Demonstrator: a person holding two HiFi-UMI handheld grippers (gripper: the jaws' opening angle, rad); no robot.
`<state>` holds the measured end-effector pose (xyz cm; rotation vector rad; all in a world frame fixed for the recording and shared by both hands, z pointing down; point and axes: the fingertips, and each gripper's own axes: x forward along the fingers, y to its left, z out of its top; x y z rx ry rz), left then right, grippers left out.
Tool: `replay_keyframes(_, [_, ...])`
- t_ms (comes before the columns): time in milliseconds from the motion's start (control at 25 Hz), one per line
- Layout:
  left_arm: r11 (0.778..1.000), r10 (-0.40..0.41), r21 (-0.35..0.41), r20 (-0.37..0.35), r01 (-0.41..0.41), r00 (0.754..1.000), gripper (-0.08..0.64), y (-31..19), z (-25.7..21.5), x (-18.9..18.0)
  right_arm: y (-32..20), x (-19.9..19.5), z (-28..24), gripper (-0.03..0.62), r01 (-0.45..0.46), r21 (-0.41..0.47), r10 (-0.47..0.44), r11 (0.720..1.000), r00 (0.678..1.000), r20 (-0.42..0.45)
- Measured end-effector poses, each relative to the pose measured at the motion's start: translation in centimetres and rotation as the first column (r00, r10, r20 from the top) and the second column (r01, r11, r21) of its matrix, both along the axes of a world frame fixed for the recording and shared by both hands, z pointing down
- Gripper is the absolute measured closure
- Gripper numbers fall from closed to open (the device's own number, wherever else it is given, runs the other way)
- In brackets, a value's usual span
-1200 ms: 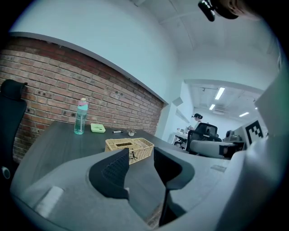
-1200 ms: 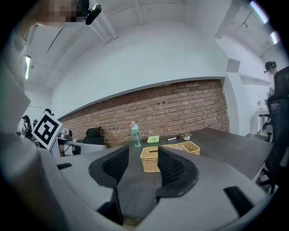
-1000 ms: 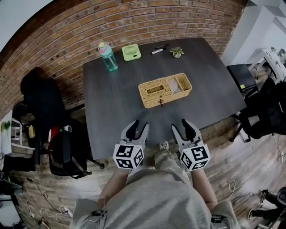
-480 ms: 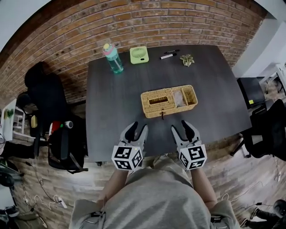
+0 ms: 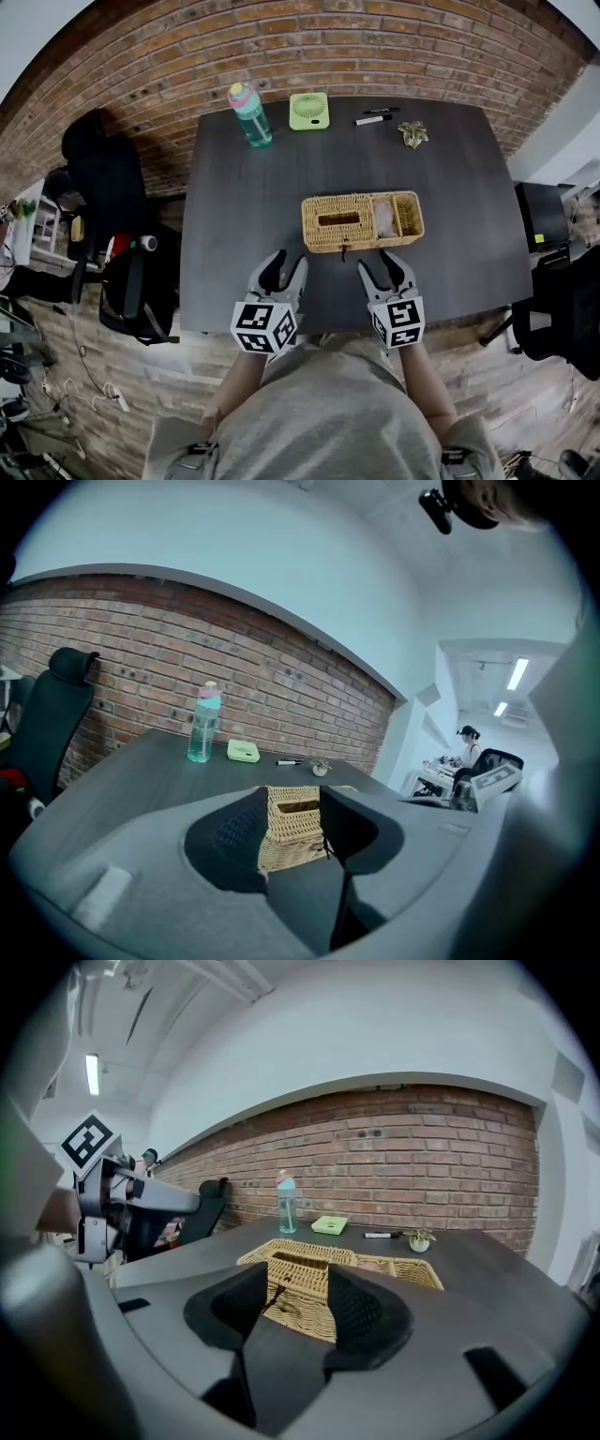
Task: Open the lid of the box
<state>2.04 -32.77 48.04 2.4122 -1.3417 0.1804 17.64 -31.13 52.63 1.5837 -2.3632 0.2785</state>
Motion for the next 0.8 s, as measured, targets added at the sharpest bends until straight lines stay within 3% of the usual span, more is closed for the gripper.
replay_keyframes(800, [0.987, -0.16, 0.0, 0.006, 0.16, 0.987, 0.388, -1.9, 0.1, -1.2, -4.4, 1.2, 6.1, 0.388, 0.107, -0.111, -0.129, 0.988, 0.968, -0.216])
